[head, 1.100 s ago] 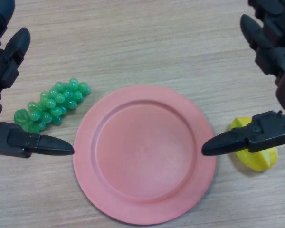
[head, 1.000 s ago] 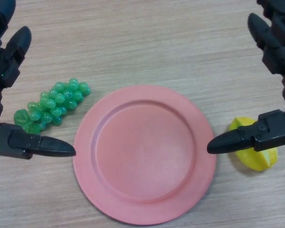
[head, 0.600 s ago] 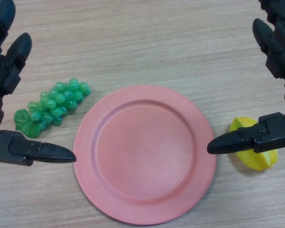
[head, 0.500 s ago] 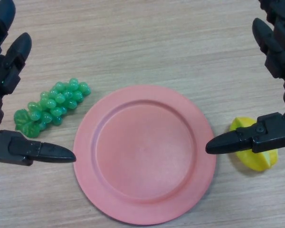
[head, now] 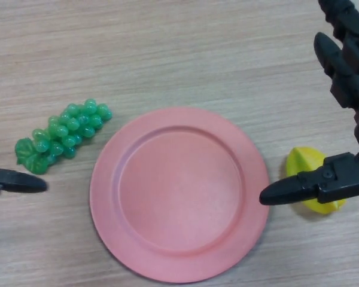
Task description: Pick up the green grapes and place it on the plate
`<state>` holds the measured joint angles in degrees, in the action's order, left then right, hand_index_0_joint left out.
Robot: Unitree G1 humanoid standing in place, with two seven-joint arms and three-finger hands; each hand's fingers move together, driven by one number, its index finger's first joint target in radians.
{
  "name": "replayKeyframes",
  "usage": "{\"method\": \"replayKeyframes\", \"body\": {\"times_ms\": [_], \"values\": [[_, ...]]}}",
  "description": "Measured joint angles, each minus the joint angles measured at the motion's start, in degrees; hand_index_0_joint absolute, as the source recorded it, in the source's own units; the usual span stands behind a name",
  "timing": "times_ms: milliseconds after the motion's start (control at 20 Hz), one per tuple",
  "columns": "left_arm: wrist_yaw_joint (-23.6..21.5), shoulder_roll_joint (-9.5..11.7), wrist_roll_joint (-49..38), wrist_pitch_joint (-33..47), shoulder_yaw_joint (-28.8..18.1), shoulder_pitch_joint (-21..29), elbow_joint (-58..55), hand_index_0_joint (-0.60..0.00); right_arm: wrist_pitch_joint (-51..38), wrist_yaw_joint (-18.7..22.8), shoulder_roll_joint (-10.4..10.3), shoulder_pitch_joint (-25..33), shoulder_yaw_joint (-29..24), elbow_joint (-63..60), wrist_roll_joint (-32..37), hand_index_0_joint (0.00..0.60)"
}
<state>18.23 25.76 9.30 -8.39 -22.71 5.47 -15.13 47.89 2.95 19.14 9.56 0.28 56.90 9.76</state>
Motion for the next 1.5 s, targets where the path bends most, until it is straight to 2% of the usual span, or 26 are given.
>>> {"method": "replayKeyframes", "body": {"times_ms": [50, 150, 200, 350, 450, 600, 700, 850, 1000, 1050, 1100, 1150, 1200, 1250, 1300, 1400, 1500], "values": [[0.38, 0.85, 3.78, 1.33, 0.98, 0.14, 2.21, 0.0, 0.0, 0.23, 0.08, -0.14, 0.0, -0.01, 0.07, 0.0], [3.25, 1.12, 10.19, 2.41, 3.89, 0.44, 5.8, 0.0, -0.61, 1.66, 0.96, -0.52, 0.0, -0.01, 2.13, 0.0], [3.96, 1.13, 12.91, 3.32, 5.8, 0.81, 7.92, 0.0, -1.26, 2.1, 2.01, -0.93, 0.01, -0.01, 3.06, 0.0], [5.06, 1.52, 19.39, 7.36, 7.07, 2.65, 12.54, 0.0, -2.83, 5.49, 4.36, -2.04, 0.02, 0.0, 6.56, 0.0], [4.64, 2.48, 21.78, 9.39, 8.54, 4.27, 15.16, 0.0, -4.33, 7.8, 6.98, -2.99, 0.03, -0.01, 8.96, 0.0], [1.41, 2.46, 23.19, 11.19, 10.86, 7.04, 18.13, 0.0, -7.91, 10.41, 10.15, -4.83, 0.04, 0.01, 11.5, 0.0], [0.84, 2.41, 23.52, 11.57, 11.75, 8.15, 18.61, 0.0, -9.51, 12.32, 11.93, -6.18, 0.04, 0.01, 12.94, 0.0], [-1.22, 2.36, 28.3, 13.24, 13.44, 9.18, 20.83, 0.0, -11.06, 12.85, 13.36, -7.74, 0.04, 0.01, 12.97, 0.0], [-2.12, 2.25, 31.8, 13.92, 15.42, 9.85, 23.21, 0.0, -12.07, 13.3, 13.45, -8.28, 0.04, 0.01, 12.97, 0.0], [-2.13, 2.24, 32.04, 14.44, 15.42, 9.86, 23.57, -0.05, -12.07, 13.59, 13.51, -8.43, 0.04, 0.01, 12.97, 0.0], [-2.17, 2.24, 32.03, 14.69, 15.42, 9.93, 23.6, -0.2, -12.08, 14.08, 13.52, -8.6, 0.04, 0.01, 12.97, 0.0], [-2.2, 2.23, 31.98, 14.75, 15.42, 10.14, 23.74, -0.3, -12.08, 14.17, 13.52, -8.62, 0.04, 0.01, 12.97, 0.0], [-2.58, 2.23, 31.87, 15.49, 15.42, 10.7, 24.54, -0.45, -12.08, 14.33, 13.52, -8.63, 0.05, 0.01, 12.98, 0.0], [-3.79, 2.23, 31.86, 16.72, 15.42, 10.98, 25.68, -0.55, -12.13, 14.38, 13.55, -8.65, 0.06, 0.01, 12.98, 0.0], [-7.77, 2.24, 31.87, 19.76, 15.41, 11.7, 28.57, -0.6, -12.28, 15.34, 14.13, -8.76, 0.1, 0.0, 13.99, 0.0], [-12.71, 2.24, 31.84, 22.49, 15.39, 12.57, 30.69, -0.6, -13.48, 16.58, 16.07, -8.99, 0.14, 0.0, 16.48, 0.0], [-14.81, 2.25, 30.76, 23.69, 15.38, 12.94, 31.56, -0.6, -14.74, 17.44, 16.35, -9.2, 0.14, 0.0, 16.59, 0.0]]}}
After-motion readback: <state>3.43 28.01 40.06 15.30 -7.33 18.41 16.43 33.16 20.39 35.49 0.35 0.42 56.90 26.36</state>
